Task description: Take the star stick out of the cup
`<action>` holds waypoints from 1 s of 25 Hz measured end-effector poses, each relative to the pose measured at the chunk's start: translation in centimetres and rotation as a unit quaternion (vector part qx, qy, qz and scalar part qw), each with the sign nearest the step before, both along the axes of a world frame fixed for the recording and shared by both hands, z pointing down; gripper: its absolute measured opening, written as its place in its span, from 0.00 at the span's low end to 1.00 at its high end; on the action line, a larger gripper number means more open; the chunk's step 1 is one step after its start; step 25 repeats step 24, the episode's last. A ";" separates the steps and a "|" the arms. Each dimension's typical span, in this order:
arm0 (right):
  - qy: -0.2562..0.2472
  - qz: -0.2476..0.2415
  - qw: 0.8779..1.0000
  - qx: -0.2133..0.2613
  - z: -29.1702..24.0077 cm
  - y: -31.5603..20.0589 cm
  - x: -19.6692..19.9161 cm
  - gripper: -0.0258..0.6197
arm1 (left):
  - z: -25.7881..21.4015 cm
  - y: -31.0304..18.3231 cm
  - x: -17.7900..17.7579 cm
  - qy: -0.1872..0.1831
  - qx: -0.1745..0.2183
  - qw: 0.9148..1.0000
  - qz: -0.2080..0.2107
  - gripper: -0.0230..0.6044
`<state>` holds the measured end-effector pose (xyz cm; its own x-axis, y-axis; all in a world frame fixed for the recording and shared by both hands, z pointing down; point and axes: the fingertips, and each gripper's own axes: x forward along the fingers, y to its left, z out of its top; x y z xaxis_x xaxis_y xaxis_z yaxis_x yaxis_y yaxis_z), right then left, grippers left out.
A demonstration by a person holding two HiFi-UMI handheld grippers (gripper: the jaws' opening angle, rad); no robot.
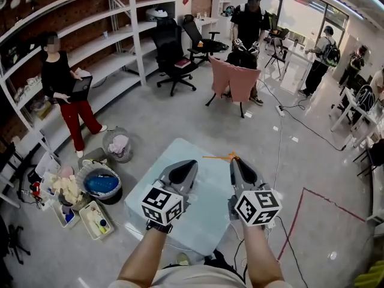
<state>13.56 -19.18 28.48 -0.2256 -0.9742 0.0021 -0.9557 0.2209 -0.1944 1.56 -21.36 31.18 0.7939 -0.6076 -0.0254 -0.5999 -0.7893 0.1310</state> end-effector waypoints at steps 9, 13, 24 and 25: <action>0.016 -0.002 1.000 -0.007 0.0 0.0 -0.6 0.08 | -0.3 0.0 0.0 -0.004 -0.001 1.000 -0.001 0.04; 0.020 -0.004 1.000 -0.008 0.0 -0.2 -0.7 0.08 | -0.6 -0.2 0.0 -0.004 0.004 1.000 -0.003 0.04; 0.023 -0.006 1.000 -0.013 0.7 -1.0 -0.9 0.08 | -0.2 -1.0 -0.2 -0.003 0.005 1.000 -0.006 0.04; 0.023 -0.006 1.000 -0.013 0.7 -1.0 -0.9 0.08 | -0.2 -1.0 -0.2 -0.003 0.005 1.000 -0.006 0.04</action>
